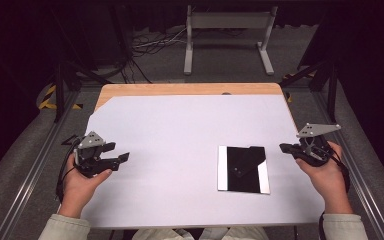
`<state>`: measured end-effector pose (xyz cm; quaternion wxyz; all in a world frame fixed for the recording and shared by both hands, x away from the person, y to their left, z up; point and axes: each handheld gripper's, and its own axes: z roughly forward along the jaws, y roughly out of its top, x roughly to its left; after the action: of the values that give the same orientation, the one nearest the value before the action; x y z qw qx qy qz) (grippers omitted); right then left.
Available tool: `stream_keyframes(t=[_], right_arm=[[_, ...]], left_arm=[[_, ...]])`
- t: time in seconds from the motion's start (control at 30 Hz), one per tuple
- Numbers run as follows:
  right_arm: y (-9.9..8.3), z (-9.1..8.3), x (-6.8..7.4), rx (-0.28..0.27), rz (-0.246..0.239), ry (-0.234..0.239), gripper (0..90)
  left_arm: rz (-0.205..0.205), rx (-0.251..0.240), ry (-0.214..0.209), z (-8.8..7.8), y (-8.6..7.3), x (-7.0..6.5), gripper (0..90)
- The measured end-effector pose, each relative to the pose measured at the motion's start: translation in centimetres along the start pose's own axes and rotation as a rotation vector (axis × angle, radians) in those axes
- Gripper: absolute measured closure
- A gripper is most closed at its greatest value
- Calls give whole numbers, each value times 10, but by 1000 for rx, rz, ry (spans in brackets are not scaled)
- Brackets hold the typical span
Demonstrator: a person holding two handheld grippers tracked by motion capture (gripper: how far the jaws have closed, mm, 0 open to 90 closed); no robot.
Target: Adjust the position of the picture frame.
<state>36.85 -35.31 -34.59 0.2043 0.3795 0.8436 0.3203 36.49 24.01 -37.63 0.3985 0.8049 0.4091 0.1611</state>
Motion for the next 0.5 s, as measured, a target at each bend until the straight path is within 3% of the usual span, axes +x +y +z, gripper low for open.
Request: stream_keyframes(t=[0.5], right_arm=[[1,-18,6,58,-69,1,900]], left_arm=[[-2,9,8,-1,-1,1,346]])
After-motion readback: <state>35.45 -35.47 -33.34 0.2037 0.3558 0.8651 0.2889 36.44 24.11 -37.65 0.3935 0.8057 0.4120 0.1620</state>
